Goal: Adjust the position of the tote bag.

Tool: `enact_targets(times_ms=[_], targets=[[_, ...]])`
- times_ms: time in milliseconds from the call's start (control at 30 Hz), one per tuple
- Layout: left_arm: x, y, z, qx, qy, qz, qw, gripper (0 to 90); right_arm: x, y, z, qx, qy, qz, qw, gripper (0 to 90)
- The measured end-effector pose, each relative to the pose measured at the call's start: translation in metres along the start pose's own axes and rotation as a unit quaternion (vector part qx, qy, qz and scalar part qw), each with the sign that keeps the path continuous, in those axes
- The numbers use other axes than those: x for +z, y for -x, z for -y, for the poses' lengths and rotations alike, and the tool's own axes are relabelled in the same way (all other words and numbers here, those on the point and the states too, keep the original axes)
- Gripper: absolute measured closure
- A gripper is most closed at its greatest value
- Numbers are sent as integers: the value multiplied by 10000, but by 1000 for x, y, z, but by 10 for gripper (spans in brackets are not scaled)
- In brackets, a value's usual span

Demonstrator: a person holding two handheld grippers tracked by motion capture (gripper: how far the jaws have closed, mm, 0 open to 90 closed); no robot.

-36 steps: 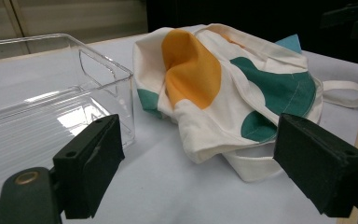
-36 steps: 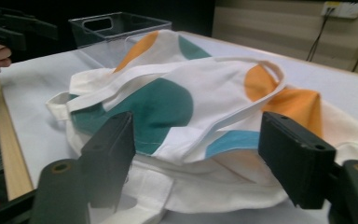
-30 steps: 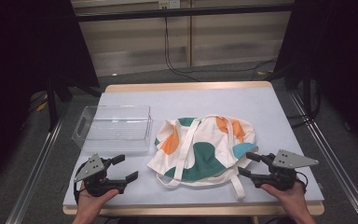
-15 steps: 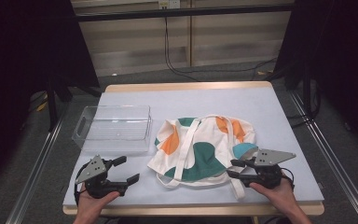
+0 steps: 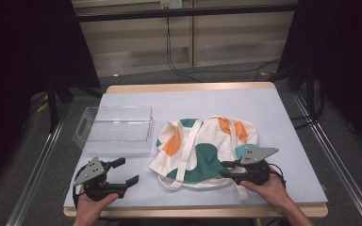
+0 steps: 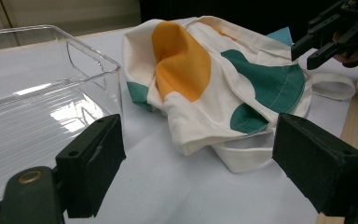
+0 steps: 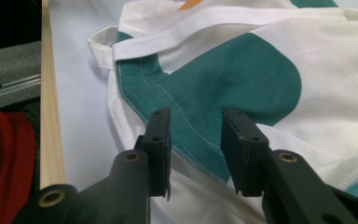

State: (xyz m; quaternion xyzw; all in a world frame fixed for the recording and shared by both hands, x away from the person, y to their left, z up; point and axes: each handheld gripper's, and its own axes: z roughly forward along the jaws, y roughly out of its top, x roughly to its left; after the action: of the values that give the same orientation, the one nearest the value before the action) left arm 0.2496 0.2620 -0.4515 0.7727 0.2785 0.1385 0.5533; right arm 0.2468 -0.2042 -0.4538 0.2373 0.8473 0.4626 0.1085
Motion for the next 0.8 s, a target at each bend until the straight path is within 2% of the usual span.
enact_targets(times_ms=[67, 100, 233, 267, 333, 400, 433, 633, 700, 800], targets=[[2, -2, 1, -39, -34, 47, 10000, 162, 3, 2, -1, -10, -32, -45, 10000, 572], [2, -2, 1, -56, -7, 145, 9999, 161, 5, 4, -2, -30, -19, -81, 10000, 562], [2, 0, -1, 8, -28, 107, 9999, 148, 11, 4, 0, -91, -53, -150, 9998, 533], [3, 1, -1, -9, 18, 183, 9998, 147, 14, 3, 3, -100, -59, -193, 9997, 508], [3, 2, -1, -16, -23, 100, 9999, 142, 16, 0, 5, -215, -146, -143, 9996, 492], [4, 1, 0, -37, -12, 161, 9999, 140, 16, -1, 5, -251, -153, -108, 9995, 472], [3, 0, 0, -26, -16, 187, 9998, 138, 16, -1, 7, -260, -153, 3, 9995, 427], [3, 0, 0, -19, -18, 203, 9998, 137, 21, -3, 10, -390, -213, 31, 9990, 430], [3, 0, -1, -5, -58, 138, 9999, 136, 22, -3, 11, -505, -188, 35, 9985, 432], [4, 2, -1, -1, -104, 157, 9998, 136, 24, -4, 12, -500, -201, 47, 9985, 432]])
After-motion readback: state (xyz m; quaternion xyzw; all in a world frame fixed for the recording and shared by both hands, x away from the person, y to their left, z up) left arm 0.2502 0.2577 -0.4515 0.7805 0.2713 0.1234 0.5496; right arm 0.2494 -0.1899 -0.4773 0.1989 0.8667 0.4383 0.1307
